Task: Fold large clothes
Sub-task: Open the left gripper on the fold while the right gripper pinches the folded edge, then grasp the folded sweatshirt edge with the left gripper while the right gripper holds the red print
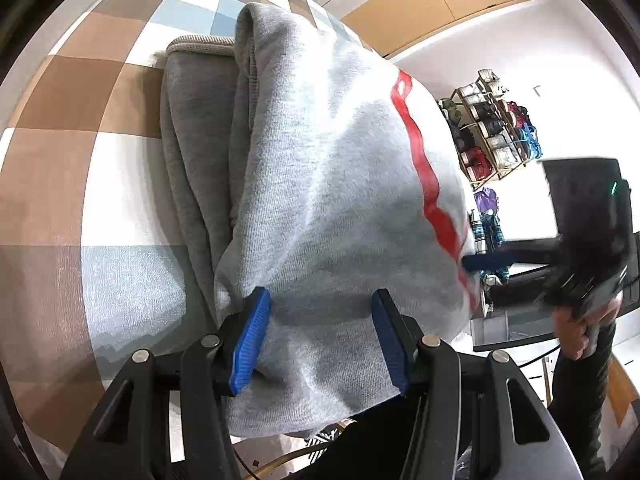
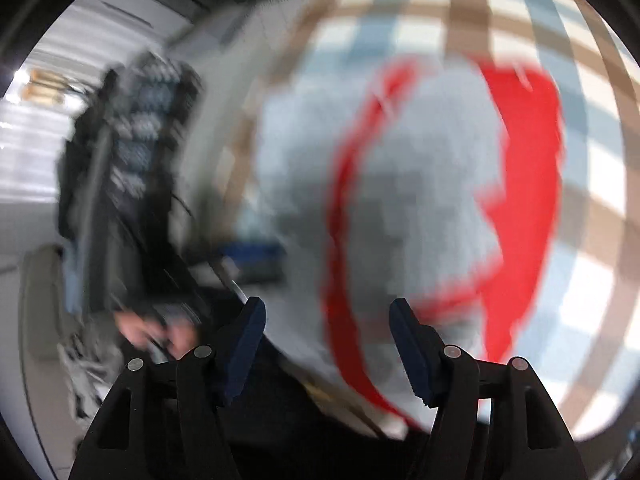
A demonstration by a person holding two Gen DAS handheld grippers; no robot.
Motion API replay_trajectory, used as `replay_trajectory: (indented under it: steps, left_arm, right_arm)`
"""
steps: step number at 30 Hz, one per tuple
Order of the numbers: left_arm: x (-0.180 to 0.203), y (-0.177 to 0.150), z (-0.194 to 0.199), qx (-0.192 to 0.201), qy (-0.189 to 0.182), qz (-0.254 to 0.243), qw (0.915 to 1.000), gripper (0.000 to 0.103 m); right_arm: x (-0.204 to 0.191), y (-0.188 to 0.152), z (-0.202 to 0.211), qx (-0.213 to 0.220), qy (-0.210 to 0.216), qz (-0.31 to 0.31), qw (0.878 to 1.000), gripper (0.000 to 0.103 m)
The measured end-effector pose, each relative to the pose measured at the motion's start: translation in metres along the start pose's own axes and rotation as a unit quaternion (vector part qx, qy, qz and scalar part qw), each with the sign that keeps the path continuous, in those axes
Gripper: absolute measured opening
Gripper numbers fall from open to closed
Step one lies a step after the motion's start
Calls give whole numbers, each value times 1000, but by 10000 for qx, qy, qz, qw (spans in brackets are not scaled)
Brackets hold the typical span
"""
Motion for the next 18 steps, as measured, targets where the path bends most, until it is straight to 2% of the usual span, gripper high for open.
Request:
replay_trajectory:
  steps: [3, 5, 11, 13, 17, 18]
  left_arm:
    - [2, -1, -2, 17, 89, -45, 9999, 46]
    - [3, -1, -3, 24, 107, -45, 9999, 46]
    - [2, 4, 1, 32, 44, 12, 10000, 47]
    - [4, 4, 5, 108, 67, -24, 9999, 47]
    - [14, 5, 14, 152, -52, -277, 9995, 47]
    - [15, 7, 15, 159, -94, -301, 9994, 47]
  right_arm:
    - [16, -5, -14, 71, -327, 208, 9992, 43]
    - [18, 0, -21, 139, -248, 56, 9996, 42]
    - [10, 7, -36, 399, -634, 604, 9954, 41]
    - [7, 8, -34, 541, -659, 583, 9947, 41]
    - [4, -11, -17, 964, -454, 677, 9920, 44]
    - [3, -16, -11, 1082, -278, 640, 9917, 46]
Point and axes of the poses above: each gripper's, at about its wrist camera, not at the fingertips, and z roughly against the way its jaws point, x to its right, y to its top, the point moved 10 cm from there along -z, roughly the way its jaws point, and after that the axes turned 8 degrees about x, right-handed, at the moved point
